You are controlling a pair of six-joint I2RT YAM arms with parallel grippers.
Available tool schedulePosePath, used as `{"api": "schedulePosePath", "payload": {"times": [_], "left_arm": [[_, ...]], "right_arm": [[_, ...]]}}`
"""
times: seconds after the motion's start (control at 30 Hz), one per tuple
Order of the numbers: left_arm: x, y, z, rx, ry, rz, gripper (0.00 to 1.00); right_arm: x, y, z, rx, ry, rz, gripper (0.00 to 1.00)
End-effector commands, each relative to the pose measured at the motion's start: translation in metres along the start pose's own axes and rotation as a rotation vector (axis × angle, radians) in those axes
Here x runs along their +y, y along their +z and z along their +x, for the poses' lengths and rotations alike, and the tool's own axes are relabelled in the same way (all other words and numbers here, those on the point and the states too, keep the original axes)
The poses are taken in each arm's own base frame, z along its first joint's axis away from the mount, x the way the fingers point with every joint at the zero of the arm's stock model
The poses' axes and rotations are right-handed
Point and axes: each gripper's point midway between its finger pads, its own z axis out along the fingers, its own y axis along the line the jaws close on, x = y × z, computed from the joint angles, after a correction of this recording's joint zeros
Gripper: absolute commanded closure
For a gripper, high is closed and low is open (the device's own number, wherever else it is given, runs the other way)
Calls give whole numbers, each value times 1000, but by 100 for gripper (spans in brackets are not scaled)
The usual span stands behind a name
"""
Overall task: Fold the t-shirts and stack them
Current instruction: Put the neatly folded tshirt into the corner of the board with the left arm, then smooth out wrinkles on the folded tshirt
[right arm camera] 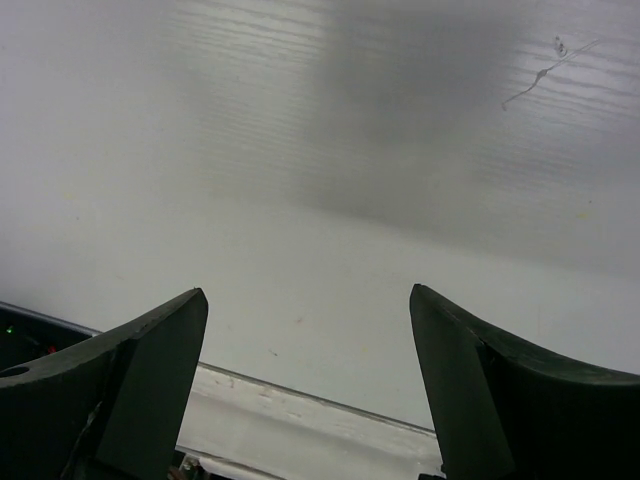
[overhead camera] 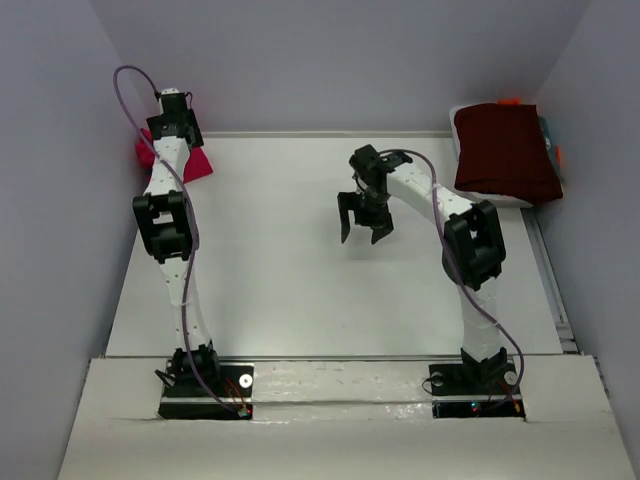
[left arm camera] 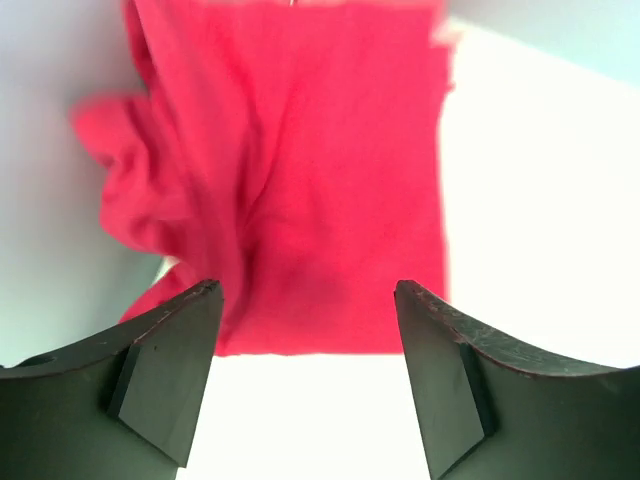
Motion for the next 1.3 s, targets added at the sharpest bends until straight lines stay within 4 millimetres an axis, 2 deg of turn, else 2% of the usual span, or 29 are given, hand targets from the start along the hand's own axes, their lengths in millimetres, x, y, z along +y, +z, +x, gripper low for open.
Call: {"api": "schedulePosePath", "payload": {"times": [0.0,0.13,0.2,0.27,0.3,0.37,0.47,0.63,0.7,0.73,0.77,0.87,0.9,1.0,1.07,1.1,1.27], "left_arm": [[24,-82,-101,-252,-71,-70,18],[36,-93,-99,-243,-111,-117,16],[27,-108,-97,-256,-123,-116,16],[29,-111,-101,-279,-146,-117,17],[26,-108,-95,-253,-141,-109,17],[18,-96,-96,-227,-161,-100,19],[5,-77,-77,-157,-158,-61,21],[-11,-60,-59,-103,-162,-7,27],[-13,-59,-58,-89,-186,23,33],[-10,-54,-55,-78,-195,25,39],[-12,-55,-54,-73,-202,35,39],[-9,-49,-47,-52,-208,30,49],[-9,-47,-41,-39,-203,26,56],[-3,-37,-29,-10,-215,36,66],[-11,-31,-19,22,-220,67,72],[-9,-27,-16,34,-223,71,76],[-20,-24,-7,58,-217,127,83]], "right_arm": [[16,-15,-6,-100,-45,-113,12],[22,-14,-5,-120,-57,-157,12],[25,-17,-6,-131,-61,-174,12],[27,-19,-7,-147,-61,-189,12],[28,-22,-7,-157,-64,-198,12],[28,-19,-5,-158,-57,-206,12],[29,-16,1,-152,-50,-228,12],[28,-10,6,-151,-46,-244,13],[27,-4,8,-140,-47,-245,13],[27,-2,8,-137,-49,-248,13],[27,-3,7,-140,-50,-250,13],[28,1,6,-139,-59,-255,13],[27,2,6,-138,-60,-255,13],[27,5,7,-133,-63,-258,13],[27,8,8,-129,-62,-260,13],[27,8,7,-131,-63,-262,13],[27,12,9,-129,-53,-268,13]]}}
